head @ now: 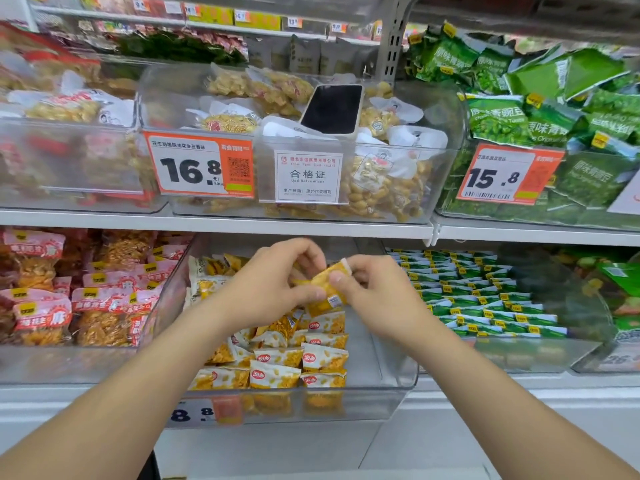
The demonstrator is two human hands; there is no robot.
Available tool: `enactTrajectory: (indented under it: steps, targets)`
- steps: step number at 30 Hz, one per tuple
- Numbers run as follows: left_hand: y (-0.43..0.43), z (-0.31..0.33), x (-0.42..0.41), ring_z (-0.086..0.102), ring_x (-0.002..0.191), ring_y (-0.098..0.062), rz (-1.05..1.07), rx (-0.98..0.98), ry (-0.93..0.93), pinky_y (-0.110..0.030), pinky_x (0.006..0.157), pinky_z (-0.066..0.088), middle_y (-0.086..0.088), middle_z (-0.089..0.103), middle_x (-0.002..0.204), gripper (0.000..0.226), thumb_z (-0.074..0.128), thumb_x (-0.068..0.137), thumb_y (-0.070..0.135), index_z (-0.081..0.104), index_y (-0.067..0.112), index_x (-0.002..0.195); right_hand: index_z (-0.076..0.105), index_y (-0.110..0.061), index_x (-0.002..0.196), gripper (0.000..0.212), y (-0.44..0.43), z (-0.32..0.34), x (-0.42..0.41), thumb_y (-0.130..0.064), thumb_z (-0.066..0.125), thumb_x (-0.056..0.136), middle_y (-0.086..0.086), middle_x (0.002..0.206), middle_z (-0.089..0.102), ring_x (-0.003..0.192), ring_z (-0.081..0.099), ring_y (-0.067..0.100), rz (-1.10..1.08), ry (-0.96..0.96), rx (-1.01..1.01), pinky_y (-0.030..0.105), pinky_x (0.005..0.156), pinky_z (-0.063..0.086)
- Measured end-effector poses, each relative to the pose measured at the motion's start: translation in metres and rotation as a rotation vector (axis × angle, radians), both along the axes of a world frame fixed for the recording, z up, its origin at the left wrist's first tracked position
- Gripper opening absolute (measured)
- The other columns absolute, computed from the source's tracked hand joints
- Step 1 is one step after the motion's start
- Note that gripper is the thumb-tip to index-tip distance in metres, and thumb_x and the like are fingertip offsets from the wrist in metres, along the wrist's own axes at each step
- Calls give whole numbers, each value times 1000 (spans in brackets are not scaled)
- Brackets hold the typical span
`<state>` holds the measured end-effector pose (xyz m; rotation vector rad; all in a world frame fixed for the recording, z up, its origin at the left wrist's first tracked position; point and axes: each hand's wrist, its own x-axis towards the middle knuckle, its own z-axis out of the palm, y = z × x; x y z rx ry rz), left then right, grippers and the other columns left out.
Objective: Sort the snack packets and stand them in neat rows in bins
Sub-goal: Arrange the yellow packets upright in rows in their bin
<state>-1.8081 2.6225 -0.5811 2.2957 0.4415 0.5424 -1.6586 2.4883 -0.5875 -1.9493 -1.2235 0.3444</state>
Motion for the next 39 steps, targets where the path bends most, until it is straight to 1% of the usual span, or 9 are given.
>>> enactTrajectory:
  steps: [5,10,15,19,23,26,30,36,39]
  targets:
    - [-5,6,-8,76,85,-20,-164,-300,14,-42,82,65,0,73,116,53,87,83,3,61,27,122,67,-11,108,16,-6,1,5,-25,60,107,15,85,76,63,73,25,-183,331,23,35,53,54]
    - [-12,-1,-12,73,106,-18,-241,-173,66,-40,90,63,6,73,114,40,80,90,3,68,27,120,56,-11,121,20,-15,3,4,-26,59,108,19,96,69,57,66,21,-164,608,-26,30,51,51]
    - [-6,0,-14,76,96,-17,-46,-185,-4,-46,86,64,0,76,103,15,63,105,34,72,23,107,73,-9,96,57,-22,14,6,-52,37,108,6,79,73,74,69,20,27,-37,-78,49,78,57]
    - [-12,6,-14,77,97,-21,-95,-363,31,-41,83,65,-5,79,103,20,60,106,27,73,18,119,75,-26,110,17,-26,16,3,-38,67,101,1,83,79,79,72,20,171,134,-54,47,79,62]
    - [-14,7,-12,78,98,-25,-133,-465,30,-47,88,64,-7,80,106,27,76,96,22,70,18,122,75,-17,107,12,-25,10,8,-26,73,99,12,83,80,88,75,41,118,205,-30,60,81,61]
    - [-19,6,-9,79,89,-24,-107,-383,20,-48,84,65,-3,81,101,34,87,86,17,71,19,116,75,-15,107,14,-28,13,15,-26,74,99,14,84,79,81,74,32,112,237,-74,53,86,60]
    - [-19,-3,5,79,81,-22,8,-289,-16,-50,79,65,3,80,92,26,86,87,17,72,20,107,77,-23,99,6,-31,17,27,-27,73,97,-6,72,77,72,73,6,-28,-51,-53,33,77,60]
    - [-3,-27,56,74,82,-8,66,-47,27,-44,78,62,10,77,91,26,85,83,36,69,28,102,58,-14,83,27,-33,5,50,-26,49,105,9,75,60,82,60,37,-295,-203,-205,39,65,42]
    - [1,-42,86,69,95,-16,88,122,119,-34,77,55,6,71,104,32,83,82,39,67,28,107,53,-8,111,33,-27,-4,51,-41,52,105,18,106,64,102,62,40,-299,-111,-303,41,78,47]
